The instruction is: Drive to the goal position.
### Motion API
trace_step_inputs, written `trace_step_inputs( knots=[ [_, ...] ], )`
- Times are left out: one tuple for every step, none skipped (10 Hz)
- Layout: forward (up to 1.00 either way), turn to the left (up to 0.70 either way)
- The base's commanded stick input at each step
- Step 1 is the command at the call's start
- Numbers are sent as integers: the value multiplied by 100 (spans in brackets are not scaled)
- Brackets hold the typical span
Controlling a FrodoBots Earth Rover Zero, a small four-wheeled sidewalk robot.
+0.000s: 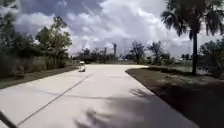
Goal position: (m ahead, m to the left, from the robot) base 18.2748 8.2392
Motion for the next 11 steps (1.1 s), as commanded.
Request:
trace_step_inputs(
  knots=[
    [85,0],
    [85,0],
    [85,0],
    [85,0],
    [85,0],
    [85,0],
    [85,0],
    [85,0],
    [85,0],
    [85,0],
    [85,0]
  ],
)
